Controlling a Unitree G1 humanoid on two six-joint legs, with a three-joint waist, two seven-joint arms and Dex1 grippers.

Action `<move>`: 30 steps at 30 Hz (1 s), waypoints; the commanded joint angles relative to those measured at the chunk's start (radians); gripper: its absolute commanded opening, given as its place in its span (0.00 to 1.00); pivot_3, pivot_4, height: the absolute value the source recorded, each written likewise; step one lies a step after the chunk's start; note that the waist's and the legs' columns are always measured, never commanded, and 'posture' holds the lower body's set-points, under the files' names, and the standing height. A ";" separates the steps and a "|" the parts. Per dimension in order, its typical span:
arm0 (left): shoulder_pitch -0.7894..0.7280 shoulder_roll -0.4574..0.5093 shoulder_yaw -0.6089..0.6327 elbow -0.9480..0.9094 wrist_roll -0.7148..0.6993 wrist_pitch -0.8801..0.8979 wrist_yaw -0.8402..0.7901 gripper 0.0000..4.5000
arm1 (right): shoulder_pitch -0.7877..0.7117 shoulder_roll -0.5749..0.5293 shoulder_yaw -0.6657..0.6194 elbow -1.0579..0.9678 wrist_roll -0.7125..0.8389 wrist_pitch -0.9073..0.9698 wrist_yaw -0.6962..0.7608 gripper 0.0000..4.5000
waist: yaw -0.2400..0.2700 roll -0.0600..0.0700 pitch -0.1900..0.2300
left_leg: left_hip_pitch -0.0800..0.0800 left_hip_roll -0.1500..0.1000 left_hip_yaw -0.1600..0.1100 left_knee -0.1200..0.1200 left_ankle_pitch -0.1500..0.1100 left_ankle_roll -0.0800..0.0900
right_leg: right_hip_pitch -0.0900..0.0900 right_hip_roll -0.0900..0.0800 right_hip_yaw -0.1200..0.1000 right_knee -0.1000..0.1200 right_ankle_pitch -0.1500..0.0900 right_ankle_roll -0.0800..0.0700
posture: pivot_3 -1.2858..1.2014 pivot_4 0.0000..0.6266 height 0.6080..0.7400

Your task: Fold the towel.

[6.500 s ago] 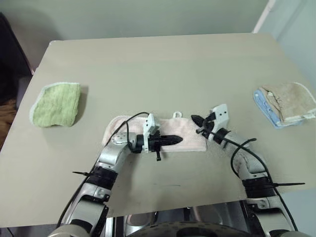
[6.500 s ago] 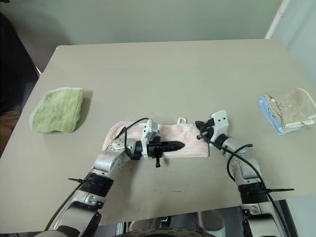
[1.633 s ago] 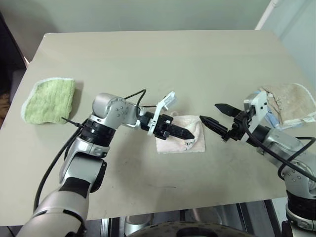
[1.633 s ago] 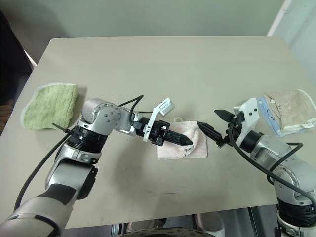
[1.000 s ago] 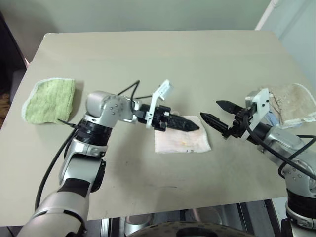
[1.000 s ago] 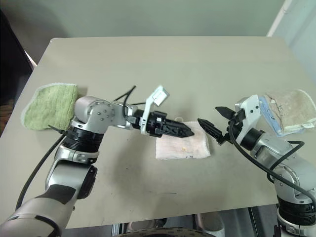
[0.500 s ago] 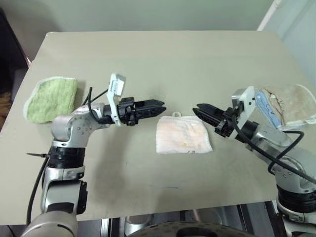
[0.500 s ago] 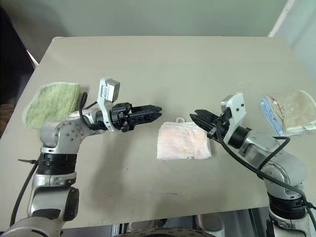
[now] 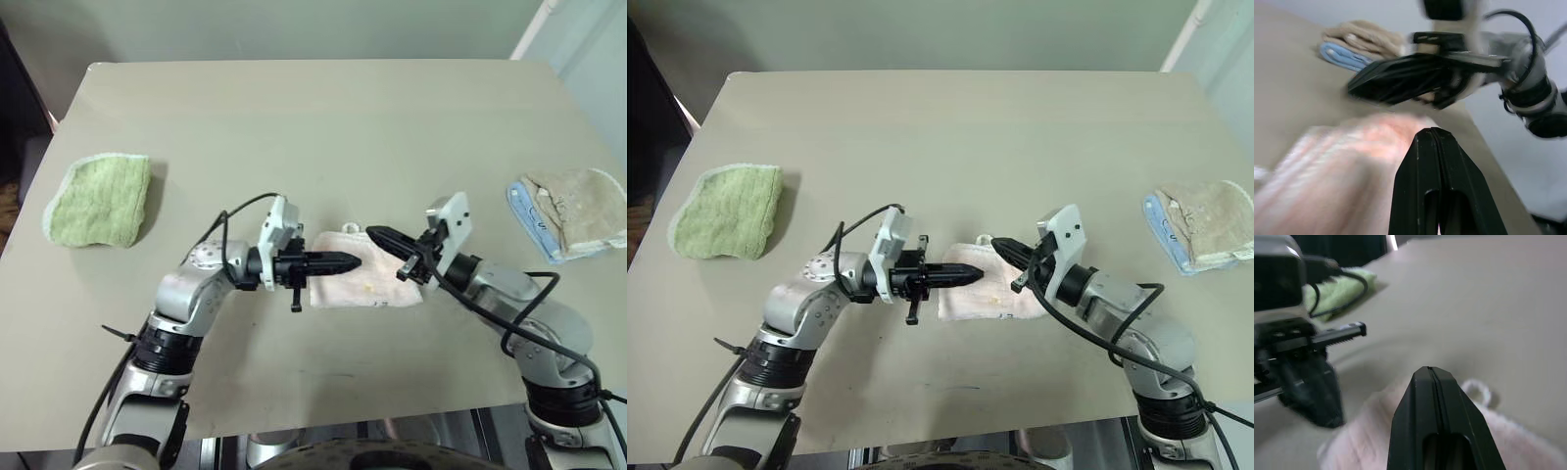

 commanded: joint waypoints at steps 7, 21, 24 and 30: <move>0.001 -0.071 -0.228 0.294 0.332 -0.401 -0.039 0.00 | 0.023 0.080 0.151 0.298 -0.297 -0.300 0.013 0.00 | -0.002 0.002 -0.001 | 0.001 0.000 -0.001 0.000 -0.007 0.011 | 0.000 -0.001 -0.001 0.001 0.001 -0.001 | 0.52 0.24 1.00; 0.027 -0.108 -0.121 0.201 0.181 -0.254 -0.051 0.00 | -0.016 0.049 0.060 0.269 -0.223 -0.306 0.141 0.04 | -0.003 0.011 -0.007 | 0.002 -0.002 -0.002 0.006 -0.008 0.015 | 0.006 -0.002 0.000 -0.001 0.002 -0.008 | 0.52 0.24 1.00; 0.012 -0.102 -0.046 0.127 0.063 -0.127 -0.027 0.06 | -0.034 0.017 0.010 0.174 -0.118 -0.208 0.180 0.21 | -0.003 0.012 -0.007 | -0.004 -0.002 -0.001 0.006 -0.004 0.005 | 0.001 -0.001 0.000 -0.001 0.001 -0.008 | 0.52 0.24 1.00; -0.069 -0.055 0.129 0.018 -0.117 0.149 0.136 0.45 | -0.085 -0.042 -0.092 0.046 0.038 -0.065 0.172 0.67 | -0.003 0.011 -0.006 | -0.007 -0.001 0.000 0.006 0.002 -0.004 | -0.002 0.000 -0.001 -0.001 0.001 -0.006 | 0.52 0.24 1.00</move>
